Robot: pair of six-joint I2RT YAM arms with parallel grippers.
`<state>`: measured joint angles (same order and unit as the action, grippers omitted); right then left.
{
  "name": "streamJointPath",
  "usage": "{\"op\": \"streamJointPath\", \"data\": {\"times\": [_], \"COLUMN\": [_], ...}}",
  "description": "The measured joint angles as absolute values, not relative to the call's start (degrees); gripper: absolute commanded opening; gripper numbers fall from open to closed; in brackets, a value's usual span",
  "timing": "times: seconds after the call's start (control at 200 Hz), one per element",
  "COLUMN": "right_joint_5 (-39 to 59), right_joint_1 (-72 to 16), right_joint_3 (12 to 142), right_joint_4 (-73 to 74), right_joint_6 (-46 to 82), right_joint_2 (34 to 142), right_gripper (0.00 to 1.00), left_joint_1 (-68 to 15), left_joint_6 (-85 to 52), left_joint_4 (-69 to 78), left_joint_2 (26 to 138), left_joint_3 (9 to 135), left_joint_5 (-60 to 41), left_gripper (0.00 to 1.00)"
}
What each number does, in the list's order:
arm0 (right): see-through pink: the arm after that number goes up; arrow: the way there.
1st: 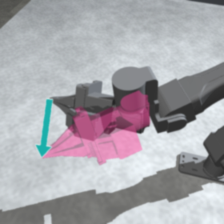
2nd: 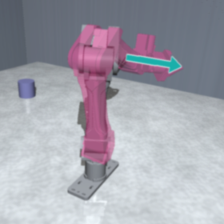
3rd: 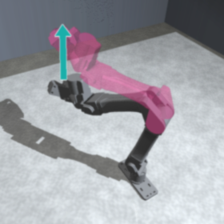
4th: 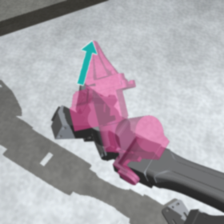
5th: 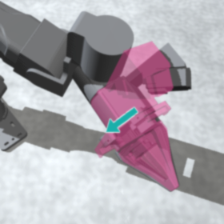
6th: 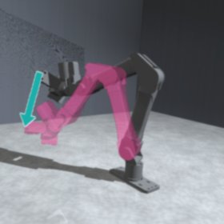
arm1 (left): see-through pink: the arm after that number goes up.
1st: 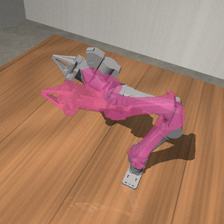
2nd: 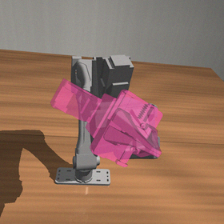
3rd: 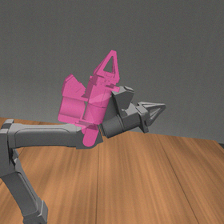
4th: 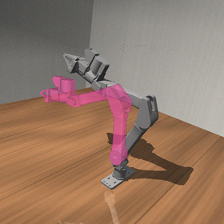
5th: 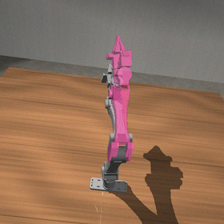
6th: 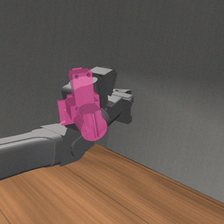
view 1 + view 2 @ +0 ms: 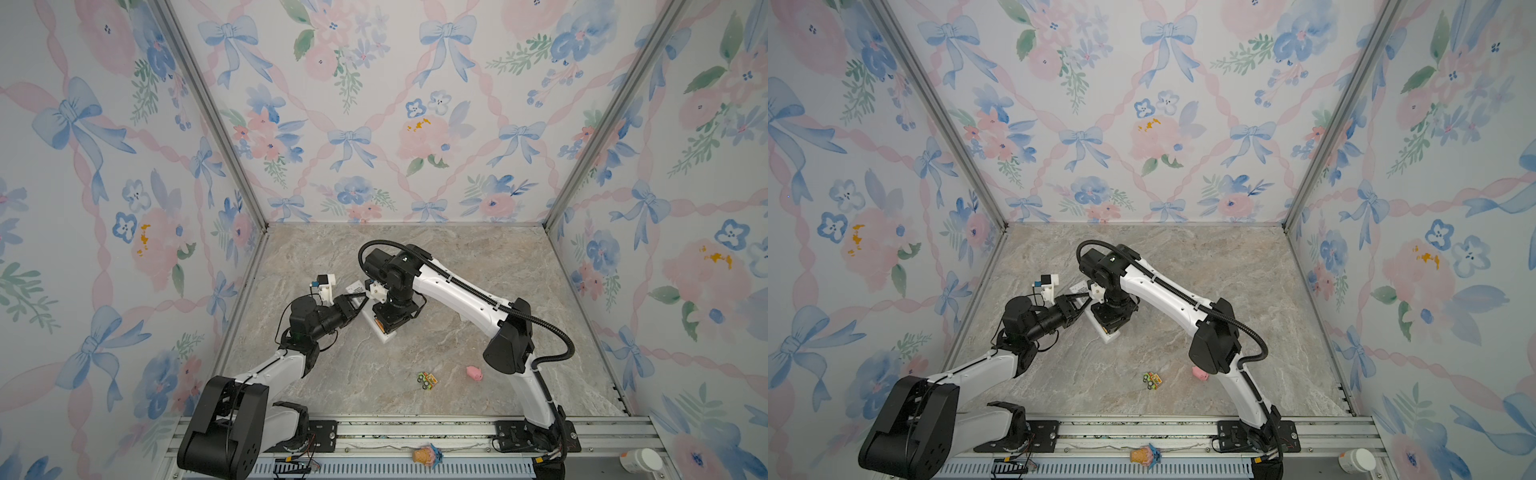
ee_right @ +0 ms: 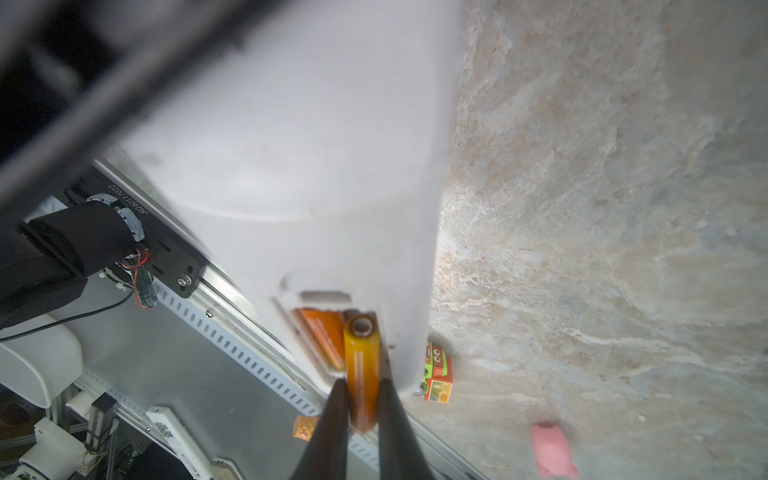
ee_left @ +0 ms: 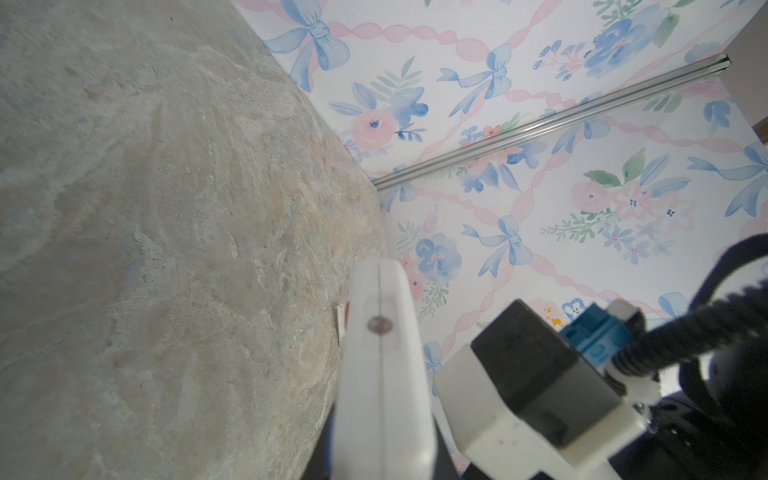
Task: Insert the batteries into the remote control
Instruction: 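Lower the battery into the compartment beside the seated battery with the right gripper, then open the right gripper, releasing the battery, and lift it away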
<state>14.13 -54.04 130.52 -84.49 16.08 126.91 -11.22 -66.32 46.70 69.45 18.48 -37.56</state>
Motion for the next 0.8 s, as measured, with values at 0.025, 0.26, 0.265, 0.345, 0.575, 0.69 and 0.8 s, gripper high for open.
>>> {"op": "streamJointPath", "data": {"times": [0.025, 0.26, 0.265, 0.345, 0.575, 0.69, 0.8], "right_joint_5": [14.1, 13.2, 13.2, 13.2, 13.2, 13.2, 13.2], "right_joint_1": [-54.0, -53.9, -53.9, -53.8, -53.6, -53.6, -53.6], "right_joint_3": [130.5, 130.7, 130.7, 130.7, 130.7, 130.7, 130.7], "right_joint_4": [-84.5, -84.5, -84.5, -84.5, -84.4, -84.4, -84.4], "right_joint_6": [16.1, 16.0, 16.0, 16.0, 16.0, 16.0, 16.1], "right_joint_2": [126.9, 126.9, 126.9, 126.9, 126.9, 126.9, 126.9], "right_gripper": [0.2, 0.23, 0.23, 0.24, 0.26, 0.3, 0.33], "left_joint_1": [-11.2, -11.2, -11.2, -11.2, -11.2, -11.2, -11.2], "left_joint_6": [-66.3, -66.7, -66.7, -66.7, -66.8, -66.9, -67.2], "left_joint_4": [46.7, 46.7, 46.7, 46.9, 47.3, 47.5, 47.7], "left_joint_2": [69.5, 69.5, 69.5, 69.5, 69.5, 69.5, 69.5], "left_joint_3": [18.5, 18.2, 18.2, 18.1, 18.1, 18.1, 18.1], "left_joint_5": [-37.6, -37.8, -37.8, -37.8, -38.0, -38.1, -38.4], "left_gripper": [0.0, 0.0, 0.0, 0.0, 0.0, 0.0, 0.0]}}
